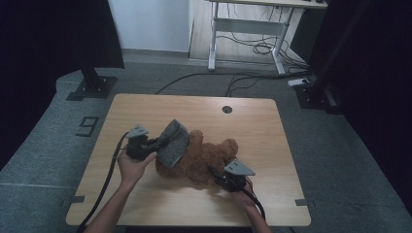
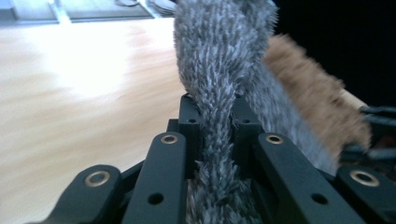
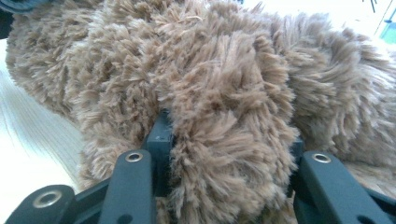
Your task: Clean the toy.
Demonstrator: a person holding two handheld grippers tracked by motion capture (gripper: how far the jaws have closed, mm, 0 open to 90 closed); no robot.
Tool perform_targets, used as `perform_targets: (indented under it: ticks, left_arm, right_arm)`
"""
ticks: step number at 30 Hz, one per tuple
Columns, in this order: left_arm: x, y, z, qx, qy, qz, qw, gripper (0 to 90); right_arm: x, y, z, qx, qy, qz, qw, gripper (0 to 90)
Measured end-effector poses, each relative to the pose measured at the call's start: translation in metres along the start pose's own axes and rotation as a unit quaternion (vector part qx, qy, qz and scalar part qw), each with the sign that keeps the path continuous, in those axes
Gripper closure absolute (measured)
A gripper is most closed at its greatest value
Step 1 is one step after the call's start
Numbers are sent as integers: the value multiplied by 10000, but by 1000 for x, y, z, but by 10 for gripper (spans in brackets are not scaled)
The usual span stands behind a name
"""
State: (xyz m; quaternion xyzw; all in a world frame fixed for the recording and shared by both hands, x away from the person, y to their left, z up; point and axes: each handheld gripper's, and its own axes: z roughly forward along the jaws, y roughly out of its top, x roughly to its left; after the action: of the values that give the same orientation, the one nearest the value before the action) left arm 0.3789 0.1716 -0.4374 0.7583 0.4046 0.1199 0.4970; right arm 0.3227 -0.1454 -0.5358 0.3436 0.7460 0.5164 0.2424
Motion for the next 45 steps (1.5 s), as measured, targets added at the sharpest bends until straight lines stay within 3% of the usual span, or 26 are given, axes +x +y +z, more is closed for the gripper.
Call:
perform_targets:
  ticks: [3,6,8,12,14,17,20,22,25,27,30,34,36,39,42,45]
  left_arm:
    - [-15,9,25,262,-106,132,9995,786]
    - [-20,5,44,514,-168,106,9985,786]
    - [-21,-2,48,571,-144,131,9982,789]
    - [-20,-14,43,545,-228,79,9982,795]
    - [-20,-20,40,493,-265,64,9984,797]
    - [-21,-30,34,392,-371,29,9985,798]
    - [-28,-39,29,309,-422,109,9986,799]
    - [-32,-45,24,264,-464,161,9984,800]
    - [-34,-54,17,199,-565,151,9981,799]
    - [-35,-59,13,169,-607,154,9979,799]
    - [-37,-65,9,134,-679,146,9975,799]
    - [-40,-71,5,136,-741,202,9970,797]
    - [-43,-75,3,164,-780,279,9964,797]
    - [-47,-80,0,143,-788,371,9961,797]
    - [-49,-84,2,63,-683,487,9965,797]
    - [-41,-79,11,-39,-624,424,9971,797]
  right_arm:
    - [-1,-1,-1,-21,39,-41,10000,548]
    - [-1,-1,-1,-34,70,-46,10000,534]
    - [-1,-1,-3,-23,109,-30,9999,485]
    - [-6,4,-10,64,376,71,9992,328]
    - [-10,8,-19,120,518,86,9985,302]
    - [-18,18,-39,-103,472,250,9985,272]
    - [-33,32,-57,-380,329,532,9973,231]
    - [-38,39,-63,-488,273,580,9967,211]
    - [-47,54,-64,-501,263,613,9965,181]
    - [-52,63,-58,-369,280,607,9971,162]
    - [-54,68,-46,-94,517,678,9963,162]
    - [-37,50,-31,380,1047,574,9921,170]
    - [-30,38,-33,382,1293,647,9888,208]
    - [-24,24,-43,330,1456,700,9863,270]
    - [-19,12,-46,332,1390,763,9868,303]
    - [-21,7,-40,158,1125,919,9893,329]
